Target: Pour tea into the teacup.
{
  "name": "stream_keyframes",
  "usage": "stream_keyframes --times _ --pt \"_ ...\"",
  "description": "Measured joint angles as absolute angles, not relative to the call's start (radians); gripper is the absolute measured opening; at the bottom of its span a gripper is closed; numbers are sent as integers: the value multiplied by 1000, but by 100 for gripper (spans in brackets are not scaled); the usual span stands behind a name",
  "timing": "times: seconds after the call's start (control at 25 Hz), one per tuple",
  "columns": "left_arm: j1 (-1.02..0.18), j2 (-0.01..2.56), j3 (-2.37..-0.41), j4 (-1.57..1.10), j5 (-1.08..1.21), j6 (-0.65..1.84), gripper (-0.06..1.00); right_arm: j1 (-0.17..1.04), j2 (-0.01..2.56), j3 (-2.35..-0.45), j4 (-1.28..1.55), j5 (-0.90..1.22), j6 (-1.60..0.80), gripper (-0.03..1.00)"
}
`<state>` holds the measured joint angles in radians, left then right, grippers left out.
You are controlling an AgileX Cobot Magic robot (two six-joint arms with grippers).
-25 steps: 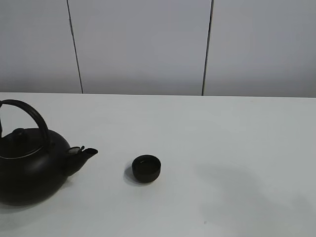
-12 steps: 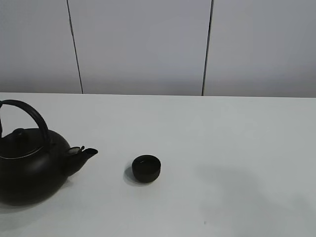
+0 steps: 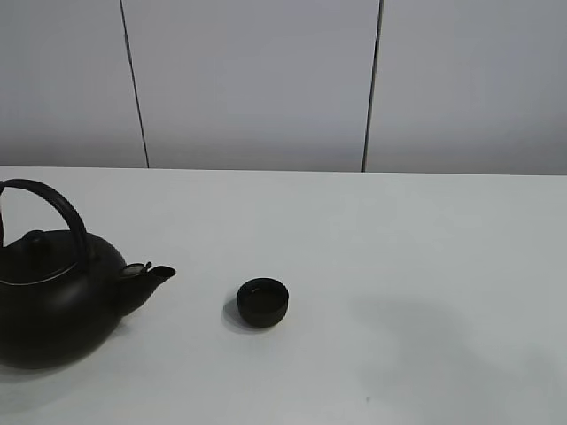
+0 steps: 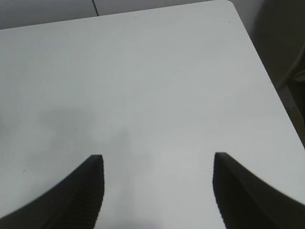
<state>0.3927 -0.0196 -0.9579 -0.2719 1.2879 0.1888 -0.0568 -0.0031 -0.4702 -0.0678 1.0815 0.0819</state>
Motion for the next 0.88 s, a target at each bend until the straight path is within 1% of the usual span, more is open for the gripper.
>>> stream_keyframes --times 0.28,0.52,0.88 --pt "334 -19 -741 -210 1284 187 31 -57 -3 -470 -67 1081 82 45" --pt "263 -19 -606 -188 1200 175 31 -57 -3 -470 -67 1081 82 45" --pt "87 -19 -497 -155 1163 164 31 -57 -3 -470 -67 1081 82 45"
